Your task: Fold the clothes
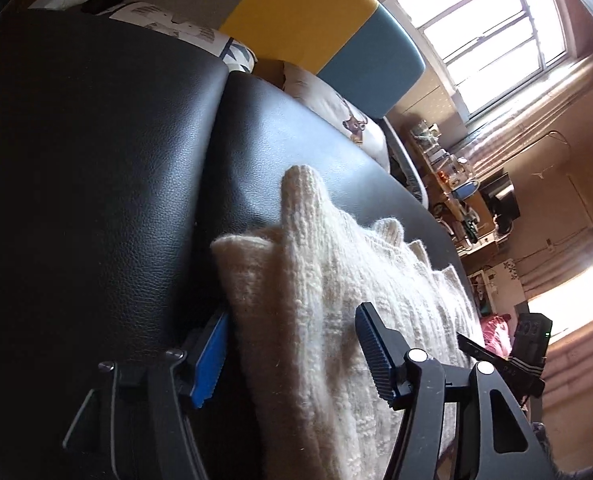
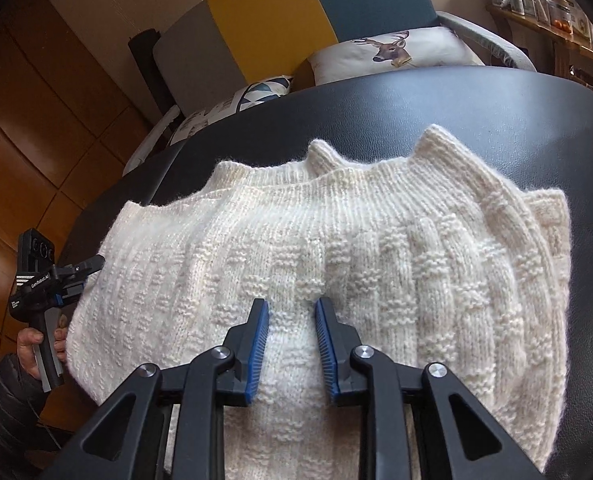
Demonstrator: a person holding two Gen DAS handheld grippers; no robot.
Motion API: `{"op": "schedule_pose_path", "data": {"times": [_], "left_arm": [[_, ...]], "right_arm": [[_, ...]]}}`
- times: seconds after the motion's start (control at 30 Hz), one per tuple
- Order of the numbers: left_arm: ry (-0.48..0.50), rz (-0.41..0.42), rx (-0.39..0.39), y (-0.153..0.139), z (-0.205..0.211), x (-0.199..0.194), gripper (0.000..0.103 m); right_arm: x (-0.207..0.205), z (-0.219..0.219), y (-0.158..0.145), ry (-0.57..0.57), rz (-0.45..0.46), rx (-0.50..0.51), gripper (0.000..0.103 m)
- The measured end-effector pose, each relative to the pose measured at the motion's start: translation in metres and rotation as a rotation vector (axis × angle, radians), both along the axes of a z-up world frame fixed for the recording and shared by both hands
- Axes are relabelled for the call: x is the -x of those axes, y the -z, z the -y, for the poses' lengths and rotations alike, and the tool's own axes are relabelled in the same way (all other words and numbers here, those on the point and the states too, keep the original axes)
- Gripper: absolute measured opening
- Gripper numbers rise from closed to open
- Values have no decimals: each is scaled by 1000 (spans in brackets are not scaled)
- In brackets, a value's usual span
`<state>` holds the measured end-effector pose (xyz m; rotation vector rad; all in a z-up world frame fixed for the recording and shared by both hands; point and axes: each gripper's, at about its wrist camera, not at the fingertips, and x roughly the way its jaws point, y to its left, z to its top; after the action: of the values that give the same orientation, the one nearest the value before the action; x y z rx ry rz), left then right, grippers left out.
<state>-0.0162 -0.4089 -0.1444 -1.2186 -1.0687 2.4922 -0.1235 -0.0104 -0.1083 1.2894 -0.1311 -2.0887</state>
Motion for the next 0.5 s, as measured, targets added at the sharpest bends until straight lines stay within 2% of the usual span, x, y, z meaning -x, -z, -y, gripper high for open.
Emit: {"op": "schedule_pose_path", "data": {"times": [0.07,0.17,0.33,0.43,0.5], "left_arm": [[7,-4,-21,1,1,-1,50],[22,-9,-63,2,2,-2,40],[-35,1,-100,5,16,-16,40],[-18,48,-142,8,19,-21,44],[25,46,-145,5,11,-22,58]], "right_arm": [[0,-1,1,2,2,6,25],[2,-1,1,0,7,9,25],[5,0,2,-11,14,7,25],[5,1,2,-15,9,4,25],[5,1,3,-18,7,1,25]]}}
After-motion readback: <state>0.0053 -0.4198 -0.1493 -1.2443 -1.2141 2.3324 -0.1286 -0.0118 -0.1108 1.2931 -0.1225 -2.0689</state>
